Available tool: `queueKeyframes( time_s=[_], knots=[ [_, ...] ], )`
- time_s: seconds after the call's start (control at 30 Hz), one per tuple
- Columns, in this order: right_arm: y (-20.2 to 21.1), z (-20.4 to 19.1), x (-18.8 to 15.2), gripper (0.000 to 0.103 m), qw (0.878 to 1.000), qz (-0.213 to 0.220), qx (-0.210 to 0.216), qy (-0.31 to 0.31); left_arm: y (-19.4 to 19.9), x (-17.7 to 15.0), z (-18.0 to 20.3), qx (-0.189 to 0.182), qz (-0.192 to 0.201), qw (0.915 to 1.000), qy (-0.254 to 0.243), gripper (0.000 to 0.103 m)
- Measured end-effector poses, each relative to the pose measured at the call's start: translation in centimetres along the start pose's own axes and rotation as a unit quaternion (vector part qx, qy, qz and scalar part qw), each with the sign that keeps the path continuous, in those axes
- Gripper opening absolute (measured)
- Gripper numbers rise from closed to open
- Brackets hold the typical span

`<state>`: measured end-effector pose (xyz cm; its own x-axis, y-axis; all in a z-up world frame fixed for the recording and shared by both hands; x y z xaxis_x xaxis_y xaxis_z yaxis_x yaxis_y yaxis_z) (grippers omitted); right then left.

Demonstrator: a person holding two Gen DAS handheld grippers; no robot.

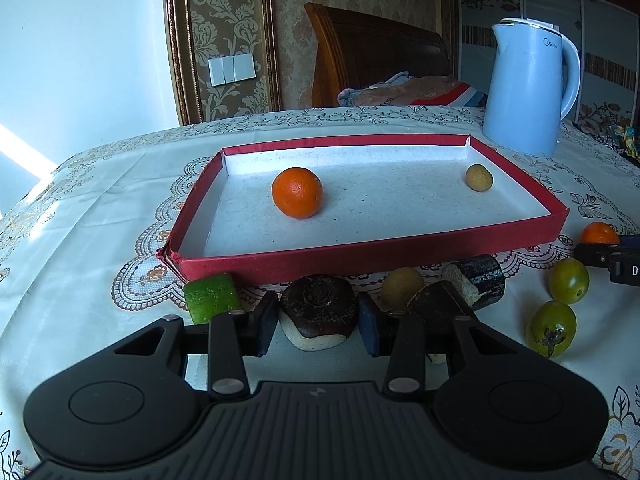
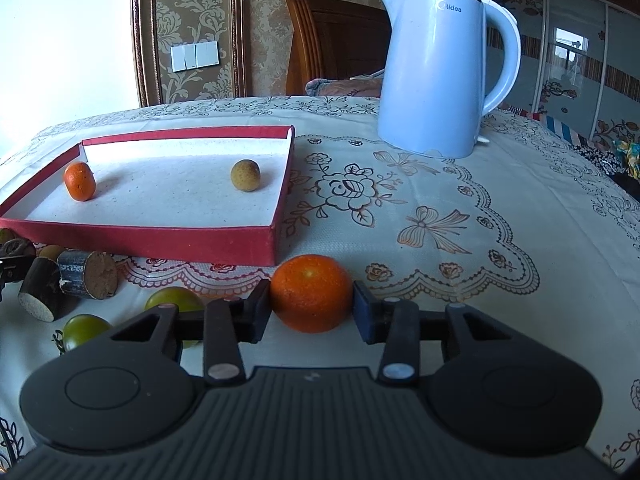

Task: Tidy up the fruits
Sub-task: 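Lift the donut with the left gripper while the right carries the tangerine over the tray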

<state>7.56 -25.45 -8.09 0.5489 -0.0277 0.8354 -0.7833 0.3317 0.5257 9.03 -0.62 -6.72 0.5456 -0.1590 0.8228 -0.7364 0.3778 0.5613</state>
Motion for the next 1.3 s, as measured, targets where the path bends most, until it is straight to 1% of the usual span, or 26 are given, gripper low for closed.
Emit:
queueKeyframes(
  time_s=[0.1, 0.3, 0.47, 0.63, 0.77, 0.87, 1.07, 1.23, 1.3],
  knots=[
    [0.6, 0.1, -0.1, 0.04, 1.0, 0.006, -0.001, -0.001, 0.2, 0.0, 0.0, -0.006, 0.002, 1.0, 0.002, 0.041],
    [2.8, -0.3, 0.2, 0.04, 1.0, 0.028, 0.013, 0.007, 1.1, 0.4, 0.5, -0.012, 0.016, 0.9998, -0.004, 0.041],
    [5.1, -0.5, 2.1, 0.04, 0.998, 0.059, 0.023, 0.006, 2.8, 1.9, 0.8, -0.017, 0.039, 0.9991, -0.004, 0.041],
    [6.2, -1.8, 4.4, 0.04, 0.996, 0.085, 0.03, 0.007, 2.9, 3.5, 0.9, -0.02, 0.048, 0.9986, -0.002, 0.041],
    [5.3, -3.5, 5.6, 0.04, 0.995, 0.088, 0.036, 0.009, 2.1, 4.6, 1.0, -0.018, 0.053, 0.9984, -0.002, 0.041],
    [4.2, -4.7, 6.3, 0.04, 0.995, 0.087, 0.035, 0.015, 1.0, 5.2, 1.0, -0.015, 0.048, 0.9987, -0.001, 0.041],
    [0.8, -6.6, 7.2, 0.04, 0.997, 0.066, 0.029, 0.017, -1.2, 6.1, 0.5, -0.005, 0.041, 0.9992, -0.001, 0.041],
    [-1.4, -7.6, 6.9, 0.04, 0.998, 0.041, 0.033, 0.018, -2.5, 5.9, 0.2, -0.002, 0.032, 0.9995, 0.002, 0.041],
    [-1.9, -8.1, 6.8, 0.04, 0.999, 0.038, 0.029, 0.025, -3.0, 5.8, 0.0, -0.002, 0.027, 0.9996, 0.005, 0.041]
  ],
)
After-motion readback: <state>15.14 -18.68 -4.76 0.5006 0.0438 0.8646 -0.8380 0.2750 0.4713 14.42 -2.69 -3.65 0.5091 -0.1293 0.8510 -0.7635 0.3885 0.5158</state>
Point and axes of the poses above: each gripper's, at about its wrist camera, not at the fingertips, and y roughly against the way its jaws point, z to its right, x to its top, the point moved 9 cm from there along -y, roughly the way its jaws point, and after that the axes turned 15 degrees about -x, right-handed, at the moved point
